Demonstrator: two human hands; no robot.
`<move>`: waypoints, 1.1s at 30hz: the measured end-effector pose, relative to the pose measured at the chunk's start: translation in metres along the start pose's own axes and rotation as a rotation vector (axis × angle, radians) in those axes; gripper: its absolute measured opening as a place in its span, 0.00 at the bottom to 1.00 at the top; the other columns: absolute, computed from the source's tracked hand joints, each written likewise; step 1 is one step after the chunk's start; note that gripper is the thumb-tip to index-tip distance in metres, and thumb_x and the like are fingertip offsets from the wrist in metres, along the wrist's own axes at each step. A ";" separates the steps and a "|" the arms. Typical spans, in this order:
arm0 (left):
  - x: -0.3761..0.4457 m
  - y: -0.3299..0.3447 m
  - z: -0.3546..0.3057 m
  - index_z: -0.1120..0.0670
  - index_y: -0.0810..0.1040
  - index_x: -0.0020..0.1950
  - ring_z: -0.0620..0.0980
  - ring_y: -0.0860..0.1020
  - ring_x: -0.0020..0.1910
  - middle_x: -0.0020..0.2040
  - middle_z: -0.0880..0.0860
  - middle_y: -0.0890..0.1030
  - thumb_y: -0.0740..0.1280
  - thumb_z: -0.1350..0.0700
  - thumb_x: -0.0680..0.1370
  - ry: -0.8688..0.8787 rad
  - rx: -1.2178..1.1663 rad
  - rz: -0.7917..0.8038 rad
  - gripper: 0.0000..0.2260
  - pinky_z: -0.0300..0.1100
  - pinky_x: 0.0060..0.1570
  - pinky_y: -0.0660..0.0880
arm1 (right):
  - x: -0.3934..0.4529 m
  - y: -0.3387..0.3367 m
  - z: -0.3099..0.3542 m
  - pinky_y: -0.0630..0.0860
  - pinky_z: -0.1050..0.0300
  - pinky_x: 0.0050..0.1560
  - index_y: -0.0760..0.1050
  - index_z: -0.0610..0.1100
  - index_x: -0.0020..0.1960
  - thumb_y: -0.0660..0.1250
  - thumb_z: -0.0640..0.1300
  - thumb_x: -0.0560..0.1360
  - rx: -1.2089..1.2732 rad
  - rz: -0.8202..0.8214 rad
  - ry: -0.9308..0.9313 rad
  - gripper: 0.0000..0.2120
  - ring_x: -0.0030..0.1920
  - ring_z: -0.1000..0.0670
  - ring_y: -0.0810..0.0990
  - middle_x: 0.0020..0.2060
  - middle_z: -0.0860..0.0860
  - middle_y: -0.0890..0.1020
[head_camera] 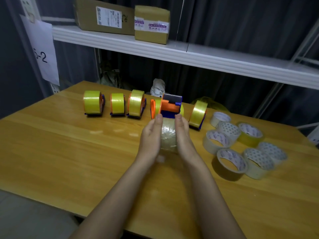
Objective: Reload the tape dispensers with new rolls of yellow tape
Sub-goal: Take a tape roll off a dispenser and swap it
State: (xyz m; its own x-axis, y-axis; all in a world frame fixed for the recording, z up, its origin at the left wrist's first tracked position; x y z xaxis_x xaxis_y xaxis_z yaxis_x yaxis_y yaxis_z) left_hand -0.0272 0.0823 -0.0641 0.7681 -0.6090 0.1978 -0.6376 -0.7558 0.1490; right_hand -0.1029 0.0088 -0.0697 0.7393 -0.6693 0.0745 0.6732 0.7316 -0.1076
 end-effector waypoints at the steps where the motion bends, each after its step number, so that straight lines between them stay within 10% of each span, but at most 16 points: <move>1: -0.004 -0.001 -0.005 0.58 0.78 0.51 0.57 0.81 0.45 0.45 0.62 0.81 0.57 0.44 0.81 0.054 -0.018 -0.002 0.19 0.51 0.46 0.77 | 0.000 0.004 -0.007 0.78 0.62 0.49 0.66 0.56 0.64 0.53 0.78 0.66 0.071 0.058 0.084 0.36 0.57 0.53 0.76 0.65 0.48 0.73; 4: -0.012 -0.001 -0.017 0.61 0.74 0.51 0.58 0.79 0.42 0.44 0.62 0.78 0.56 0.43 0.79 0.207 0.074 0.040 0.21 0.52 0.39 0.77 | -0.008 0.017 -0.014 0.79 0.39 0.53 0.72 0.51 0.66 0.55 0.76 0.69 0.329 0.186 0.280 0.37 0.55 0.46 0.82 0.57 0.47 0.82; 10: -0.019 -0.003 -0.021 0.55 0.72 0.45 0.48 0.76 0.34 0.37 0.55 0.77 0.51 0.49 0.80 0.292 0.206 -0.017 0.14 0.41 0.32 0.72 | 0.001 -0.001 -0.004 0.74 0.62 0.32 0.72 0.49 0.52 0.63 0.53 0.79 0.226 -0.185 0.007 0.08 0.35 0.55 0.80 0.40 0.50 0.79; 17: -0.020 -0.012 -0.014 0.60 0.72 0.46 0.60 0.74 0.37 0.39 0.64 0.76 0.50 0.49 0.80 0.240 0.243 -0.096 0.18 0.54 0.36 0.71 | 0.002 -0.001 -0.010 0.73 0.60 0.34 0.73 0.47 0.52 0.63 0.50 0.80 0.174 -0.269 -0.081 0.06 0.34 0.55 0.79 0.37 0.50 0.80; 24: -0.016 -0.011 -0.022 0.52 0.71 0.43 0.49 0.74 0.34 0.36 0.55 0.74 0.51 0.52 0.82 0.263 0.224 -0.089 0.13 0.41 0.32 0.72 | 0.002 -0.003 0.013 0.69 0.72 0.32 0.71 0.43 0.52 0.60 0.42 0.81 0.118 -0.275 -0.278 0.03 0.31 0.64 0.76 0.37 0.54 0.75; 33: 0.006 -0.023 -0.003 0.54 0.73 0.44 0.45 0.76 0.37 0.39 0.55 0.77 0.52 0.53 0.84 0.091 0.216 -0.108 0.14 0.40 0.38 0.73 | 0.023 0.008 -0.010 0.77 0.57 0.40 0.70 0.55 0.56 0.64 0.61 0.71 0.080 -0.138 -0.166 0.17 0.47 0.50 0.81 0.52 0.48 0.78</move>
State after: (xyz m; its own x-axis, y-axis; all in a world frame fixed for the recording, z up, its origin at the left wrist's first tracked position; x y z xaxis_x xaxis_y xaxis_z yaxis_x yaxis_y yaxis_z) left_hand -0.0082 0.0962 -0.0638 0.8163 -0.5054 0.2797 -0.5176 -0.8550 -0.0342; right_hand -0.0812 -0.0019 -0.0787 0.6281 -0.7383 0.2455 0.7628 0.6466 -0.0070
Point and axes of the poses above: each hand's wrist, its own x-axis towards the middle knuckle, its own y-axis out of the palm, z = x × y, the point moved 10 cm from there along x, towards the middle knuckle
